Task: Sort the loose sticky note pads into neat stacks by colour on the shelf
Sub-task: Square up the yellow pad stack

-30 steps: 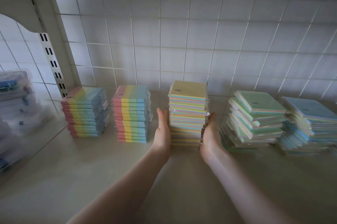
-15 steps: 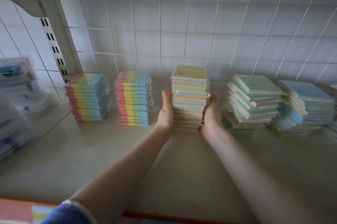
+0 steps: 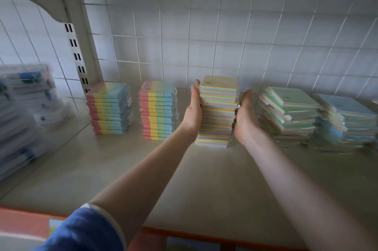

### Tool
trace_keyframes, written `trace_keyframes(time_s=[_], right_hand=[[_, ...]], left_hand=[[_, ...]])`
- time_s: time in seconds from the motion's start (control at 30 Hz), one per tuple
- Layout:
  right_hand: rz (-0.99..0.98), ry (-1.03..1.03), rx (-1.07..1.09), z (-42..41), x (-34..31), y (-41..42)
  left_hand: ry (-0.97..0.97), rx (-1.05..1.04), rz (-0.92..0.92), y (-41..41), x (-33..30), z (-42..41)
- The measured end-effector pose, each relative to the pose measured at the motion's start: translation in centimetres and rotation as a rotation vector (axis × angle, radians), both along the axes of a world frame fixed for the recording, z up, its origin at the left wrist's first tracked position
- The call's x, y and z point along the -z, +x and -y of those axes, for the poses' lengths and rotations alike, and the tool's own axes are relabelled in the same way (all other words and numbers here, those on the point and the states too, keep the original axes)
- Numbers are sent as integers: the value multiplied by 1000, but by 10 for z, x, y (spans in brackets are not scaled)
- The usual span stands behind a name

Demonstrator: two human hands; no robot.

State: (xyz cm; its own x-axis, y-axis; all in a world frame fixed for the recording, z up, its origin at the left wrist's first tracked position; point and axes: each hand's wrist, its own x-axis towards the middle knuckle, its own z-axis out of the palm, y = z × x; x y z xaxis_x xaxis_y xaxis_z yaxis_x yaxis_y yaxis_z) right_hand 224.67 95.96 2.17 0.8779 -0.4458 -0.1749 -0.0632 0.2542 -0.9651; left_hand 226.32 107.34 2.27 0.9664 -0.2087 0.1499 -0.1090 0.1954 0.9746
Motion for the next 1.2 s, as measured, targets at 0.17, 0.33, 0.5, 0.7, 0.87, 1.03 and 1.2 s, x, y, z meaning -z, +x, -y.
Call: trace_keyframes(time_s=[0.17, 0.33, 0.5, 0.7, 0.87, 1.03, 1.2], right_hand=[[16, 85, -49, -5, -1, 0], [69, 131, 80, 2, -3, 1], [198, 54, 130, 5, -9, 5], [183, -30, 116, -7, -12, 4], [166, -106, 99, 0, -18, 2], [189, -119, 76, 0, -21, 3], [256, -195, 125, -4, -14, -4]], left_hand=[[-53, 28, 20, 7, 3, 0], [-104, 67, -3, 17, 7, -3], [-162, 100, -6, 20, 6, -3], [-74, 54, -17, 15, 4, -1], [-44, 41, -6, 9, 2, -1], [-82, 70, 9, 11, 3, -5], [-130, 103, 43, 12, 0, -5]])
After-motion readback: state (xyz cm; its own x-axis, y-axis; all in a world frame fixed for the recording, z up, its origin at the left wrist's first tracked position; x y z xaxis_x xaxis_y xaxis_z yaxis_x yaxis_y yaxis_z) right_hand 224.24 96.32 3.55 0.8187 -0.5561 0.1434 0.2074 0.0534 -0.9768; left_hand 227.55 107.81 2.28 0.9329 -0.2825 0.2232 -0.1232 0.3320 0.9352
